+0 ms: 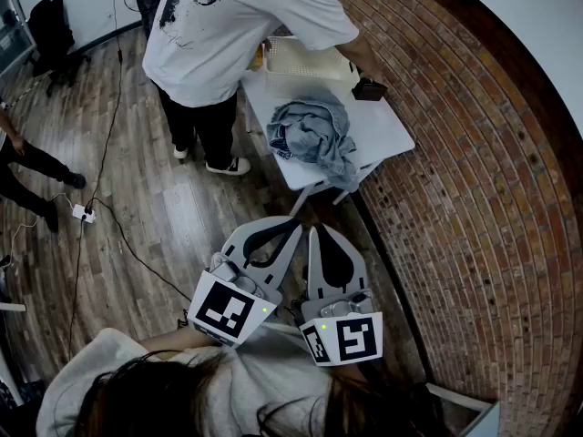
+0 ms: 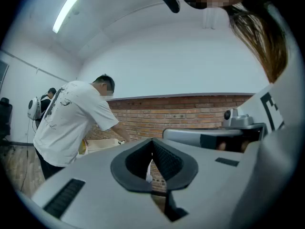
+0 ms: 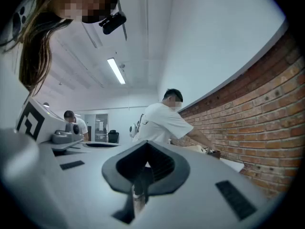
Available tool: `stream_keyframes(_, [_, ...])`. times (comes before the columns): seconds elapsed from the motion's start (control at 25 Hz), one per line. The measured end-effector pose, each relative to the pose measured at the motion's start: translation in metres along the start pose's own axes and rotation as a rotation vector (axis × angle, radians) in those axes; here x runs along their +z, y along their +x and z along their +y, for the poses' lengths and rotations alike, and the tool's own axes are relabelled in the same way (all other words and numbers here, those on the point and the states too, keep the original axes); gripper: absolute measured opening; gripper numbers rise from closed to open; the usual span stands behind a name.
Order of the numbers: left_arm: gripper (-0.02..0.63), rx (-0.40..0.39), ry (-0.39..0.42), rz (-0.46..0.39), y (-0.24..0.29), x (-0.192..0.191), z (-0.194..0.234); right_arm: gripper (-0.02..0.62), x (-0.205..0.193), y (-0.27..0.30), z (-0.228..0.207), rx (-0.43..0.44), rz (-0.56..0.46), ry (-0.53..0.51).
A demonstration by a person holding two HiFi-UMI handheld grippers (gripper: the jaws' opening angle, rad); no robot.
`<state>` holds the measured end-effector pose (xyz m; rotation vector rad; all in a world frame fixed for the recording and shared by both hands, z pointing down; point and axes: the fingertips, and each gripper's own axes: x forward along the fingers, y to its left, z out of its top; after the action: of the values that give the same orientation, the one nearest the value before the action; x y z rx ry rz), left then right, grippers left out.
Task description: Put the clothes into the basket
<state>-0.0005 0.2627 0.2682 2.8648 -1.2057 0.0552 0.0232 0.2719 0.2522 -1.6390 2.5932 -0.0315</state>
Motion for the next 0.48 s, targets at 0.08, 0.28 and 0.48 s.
stream_keyframes(0.08, [0.008,-0.003,-0.008,0.012,-0.001,-0.002,-0.001,0.005,-0.003,-0.002,0.003,-0.004,0.013,0.004])
stream_keyframes(0.28, [0.008,-0.011,-0.01,0.031,-0.003,-0.008,-0.007,0.005,-0.014,-0.01,0.002,-0.026,0.047,0.037])
stream_keyframes(0.48, [0.008,-0.008,-0.011,0.036,-0.003,-0.011,-0.01,0.005,-0.014,-0.013,-0.004,-0.032,0.036,0.033])
